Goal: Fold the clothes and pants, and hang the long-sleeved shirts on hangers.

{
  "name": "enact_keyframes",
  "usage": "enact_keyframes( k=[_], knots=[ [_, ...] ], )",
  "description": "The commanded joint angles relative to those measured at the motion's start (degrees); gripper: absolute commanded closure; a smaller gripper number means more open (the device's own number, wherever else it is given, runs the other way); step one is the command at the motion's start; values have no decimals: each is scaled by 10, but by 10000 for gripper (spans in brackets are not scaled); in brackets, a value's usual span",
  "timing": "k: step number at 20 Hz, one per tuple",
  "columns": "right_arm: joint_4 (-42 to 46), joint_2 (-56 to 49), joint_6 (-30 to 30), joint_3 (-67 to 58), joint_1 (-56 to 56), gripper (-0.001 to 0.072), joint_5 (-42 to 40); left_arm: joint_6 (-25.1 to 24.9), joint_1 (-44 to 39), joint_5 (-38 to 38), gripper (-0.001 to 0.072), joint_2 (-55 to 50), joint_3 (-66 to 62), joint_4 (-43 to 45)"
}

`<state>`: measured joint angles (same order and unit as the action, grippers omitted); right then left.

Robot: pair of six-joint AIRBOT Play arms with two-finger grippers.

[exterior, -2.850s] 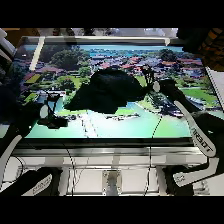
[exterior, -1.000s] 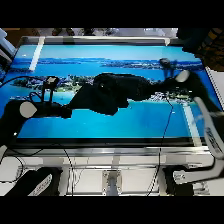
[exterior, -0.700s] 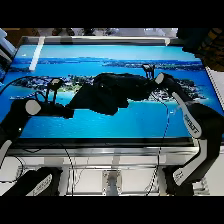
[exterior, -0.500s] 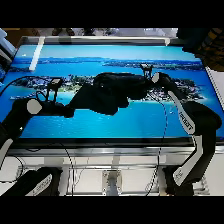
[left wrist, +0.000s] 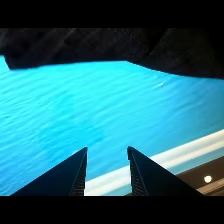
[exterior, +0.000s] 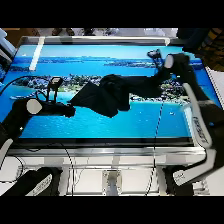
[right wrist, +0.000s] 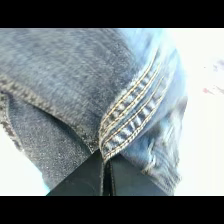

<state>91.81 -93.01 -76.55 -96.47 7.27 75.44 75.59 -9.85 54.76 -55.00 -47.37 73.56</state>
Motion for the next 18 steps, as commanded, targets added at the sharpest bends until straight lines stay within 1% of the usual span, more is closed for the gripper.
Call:
enact_keyframes(
  k=[1,4,5,6,8,9,10,11,12,14,16,17,18],
  knots=[
    [48,135,-10,98,-27,697,29,0,0,8,412,16,0,-17],
    [47,263,-23,289,-82,697,-7,-3,-1,10,411,41,0,-17],
    [48,299,-23,353,-102,696,-26,-14,-2,14,383,45,0,-19],
    [48,330,-23,416,-127,697,-42,-30,-4,26,317,46,0,-21],
    [49,373,-23,513,-180,696,-58,-72,-16,54,315,44,0,-23],
    [49,392,-25,545,-204,696,-74,-91,-24,55,315,43,0,-23],
    [49,405,-37,562,-221,696,-87,-110,-32,47,315,42,0,-23],
    [56,410,-55,568,-242,696,-79,-122,-37,31,315,40,0,-23],
    [60,408,-66,568,-266,696,-62,-122,-40,6,315,34,0,-23],
    [70,408,-69,568,-327,695,-39,-122,-40,-42,315,11,0,-30],
    [72,408,-85,568,-390,695,-46,-126,-40,-76,309,-29,-6,-30],
    [72,408,-85,568,-417,695,-53,-149,-40,-83,307,-54,-15,-29],
    [70,408,-85,568,-438,667,-62,-168,-40,-94,306,-78,-28,-29]
  ],
)
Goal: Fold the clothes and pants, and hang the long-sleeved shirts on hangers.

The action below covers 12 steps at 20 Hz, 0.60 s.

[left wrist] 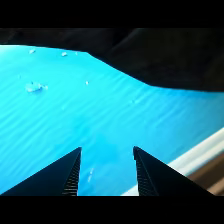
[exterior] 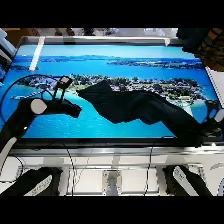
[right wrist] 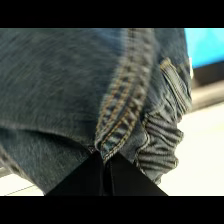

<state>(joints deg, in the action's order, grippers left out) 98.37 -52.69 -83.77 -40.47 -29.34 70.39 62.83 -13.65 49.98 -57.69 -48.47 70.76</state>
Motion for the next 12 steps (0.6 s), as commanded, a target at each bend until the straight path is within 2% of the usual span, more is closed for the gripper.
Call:
enact_keyframes(
  k=[1,3,4,7,8,9,11,12],
  knots=[
    [3,5,-13,8,-84,561,-13,-53,-2,-60,306,-79,-35,0],
    [4,5,-13,3,-89,276,-14,-54,-2,-84,303,-139,-84,7],
    [4,5,-13,-3,-89,252,-14,-54,-2,-84,301,-173,-116,7],
    [3,5,-13,-38,-89,252,-12,-56,-1,-45,295,-290,-231,8],
    [2,5,-13,-52,-89,252,-12,-67,-1,-12,236,-325,-269,14],
    [2,5,-12,-65,-89,252,-12,-68,-1,21,200,-357,-304,35],
    [-3,5,-12,-88,-89,252,-14,-73,-2,62,185,-396,-345,107],
    [-10,5,-11,-97,-89,252,-16,-99,-2,73,186,-405,-350,127]
  ],
)
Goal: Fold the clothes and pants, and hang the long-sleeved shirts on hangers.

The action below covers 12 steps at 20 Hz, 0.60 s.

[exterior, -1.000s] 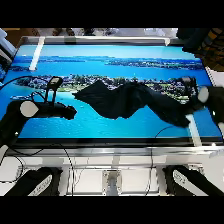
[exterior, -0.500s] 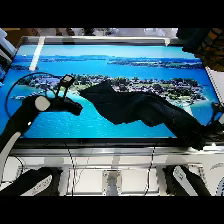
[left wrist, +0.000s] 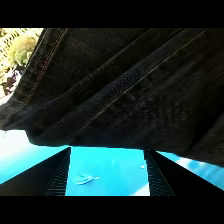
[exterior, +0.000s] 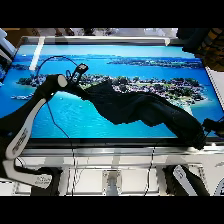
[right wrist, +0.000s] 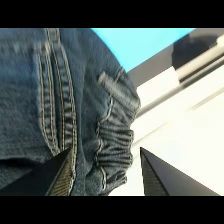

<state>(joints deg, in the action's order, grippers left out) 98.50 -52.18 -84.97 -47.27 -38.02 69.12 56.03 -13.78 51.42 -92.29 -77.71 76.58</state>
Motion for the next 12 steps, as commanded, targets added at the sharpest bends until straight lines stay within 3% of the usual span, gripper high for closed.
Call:
enact_keyframes(
  k=[1,5,8,9,10,11,12],
  knots=[
    [-16,0,1,-34,-2,252,-6,-58,0,69,187,-63,-58,76],
    [-42,0,6,-35,-2,252,-17,-104,0,78,194,-84,-58,77],
    [-51,0,7,-35,-2,252,-16,-104,-2,58,266,-111,-58,72],
    [-55,0,6,-35,-2,252,-16,-99,-4,58,376,-120,-58,72],
    [-59,0,6,-35,-2,252,-16,-95,-5,58,573,-128,-58,72],
    [-64,0,7,-35,-2,252,-16,-89,-6,57,684,-132,-58,72],
    [-68,0,6,-35,-2,252,-16,-81,-7,49,686,-132,-58,72]
  ],
)
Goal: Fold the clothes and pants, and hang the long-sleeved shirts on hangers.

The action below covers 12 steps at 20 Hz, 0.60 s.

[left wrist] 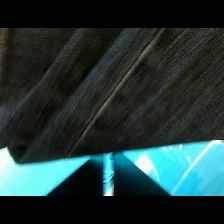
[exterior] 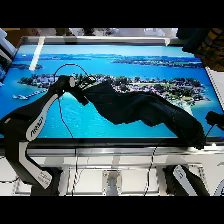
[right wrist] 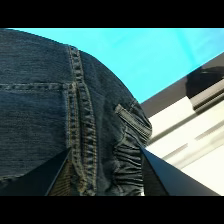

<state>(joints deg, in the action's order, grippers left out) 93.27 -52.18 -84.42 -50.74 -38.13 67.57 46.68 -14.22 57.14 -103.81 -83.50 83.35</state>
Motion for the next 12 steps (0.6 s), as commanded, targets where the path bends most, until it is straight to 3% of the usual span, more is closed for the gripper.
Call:
enact_keyframes(
  k=[1,4,5,6,7,12],
  knots=[
    [-19,0,1,-1,0,252,-1,23,-2,-16,686,-16,-2,5],
    [-20,0,1,-1,0,252,-1,30,0,-25,683,-15,-21,5],
    [-20,0,1,-1,0,252,-1,29,0,-25,618,-12,-28,7],
    [-20,0,1,-1,0,252,-1,21,0,-25,414,-8,-33,6],
    [-20,0,1,-1,0,252,-1,12,0,-25,296,-1,-37,7],
    [-21,0,1,-1,0,252,-8,-39,-2,-25,302,38,-40,7]
  ],
)
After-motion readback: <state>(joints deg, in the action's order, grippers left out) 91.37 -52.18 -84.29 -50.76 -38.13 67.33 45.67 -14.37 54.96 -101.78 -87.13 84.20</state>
